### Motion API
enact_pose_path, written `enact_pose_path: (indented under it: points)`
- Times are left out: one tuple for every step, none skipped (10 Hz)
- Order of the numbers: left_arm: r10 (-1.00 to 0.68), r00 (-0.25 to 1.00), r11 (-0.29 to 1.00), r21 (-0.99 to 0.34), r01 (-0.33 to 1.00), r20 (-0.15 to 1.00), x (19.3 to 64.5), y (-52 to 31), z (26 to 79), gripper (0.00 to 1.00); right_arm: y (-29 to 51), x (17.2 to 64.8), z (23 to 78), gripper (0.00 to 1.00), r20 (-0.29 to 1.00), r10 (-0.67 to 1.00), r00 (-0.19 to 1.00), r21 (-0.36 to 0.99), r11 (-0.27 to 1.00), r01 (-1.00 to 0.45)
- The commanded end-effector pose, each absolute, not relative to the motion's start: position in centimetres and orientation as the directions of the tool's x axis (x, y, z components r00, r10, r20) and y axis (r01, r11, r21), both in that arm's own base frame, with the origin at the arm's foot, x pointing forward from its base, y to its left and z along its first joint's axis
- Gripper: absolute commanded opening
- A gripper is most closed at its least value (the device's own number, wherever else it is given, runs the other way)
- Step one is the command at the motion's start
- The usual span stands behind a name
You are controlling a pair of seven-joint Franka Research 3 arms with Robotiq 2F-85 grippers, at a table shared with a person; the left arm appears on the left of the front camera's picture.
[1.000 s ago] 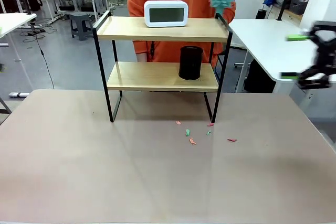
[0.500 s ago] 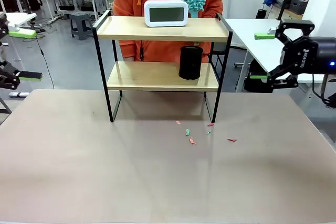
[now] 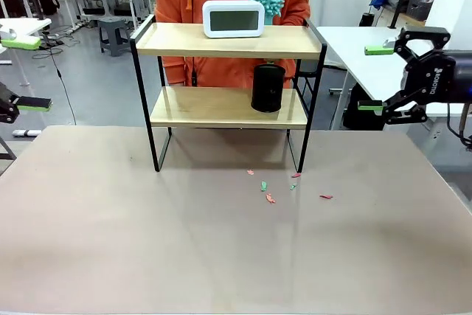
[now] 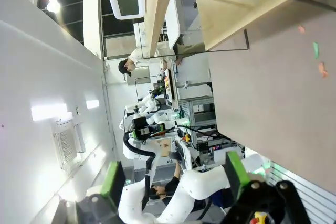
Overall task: Clean the shelf.
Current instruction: Hand the Duster back to the human.
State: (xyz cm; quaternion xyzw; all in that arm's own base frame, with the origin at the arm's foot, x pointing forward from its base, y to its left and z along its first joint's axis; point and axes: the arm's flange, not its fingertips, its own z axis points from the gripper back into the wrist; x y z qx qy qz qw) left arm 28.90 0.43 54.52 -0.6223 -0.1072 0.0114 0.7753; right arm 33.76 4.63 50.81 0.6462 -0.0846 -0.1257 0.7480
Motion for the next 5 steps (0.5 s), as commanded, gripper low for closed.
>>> enact_pose_path:
  points:
    - [0.142, 0.976, 0.224, -0.966, 0.133, 0.167, 28.93, 0.32, 54.47, 1.0, 4.43, 33.57, 50.95, 1.0, -0.037, -0.29, 0.956, 0.988, 0.134, 0.079]
    - [0.142, 0.976, 0.224, -0.966, 0.133, 0.167, 28.93, 0.32, 54.47, 1.0, 4.43, 33.57, 50.95, 1.0, -0.037, -0.29, 0.956, 0.988, 0.134, 0.079]
    - [0.142, 0.976, 0.224, -0.966, 0.133, 0.167, 28.93, 0.32, 54.47, 1.0, 4.43, 33.57, 50.95, 1.0, -0.037, -0.29, 0.956, 0.988, 0.134, 0.079]
    - [0.142, 0.976, 0.224, -0.966, 0.133, 0.167, 28.93, 0.32, 54.47, 1.0, 4.43, 33.57, 50.95, 1.0, -0.037, -0.29, 0.956, 0.988, 0.134, 0.079]
    - [0.142, 0.976, 0.224, -0.966, 0.133, 0.167, 28.93, 0.32, 54.47, 1.0, 4.43, 33.57, 50.95, 1.0, -0.037, -0.29, 0.956, 0.988, 0.134, 0.079]
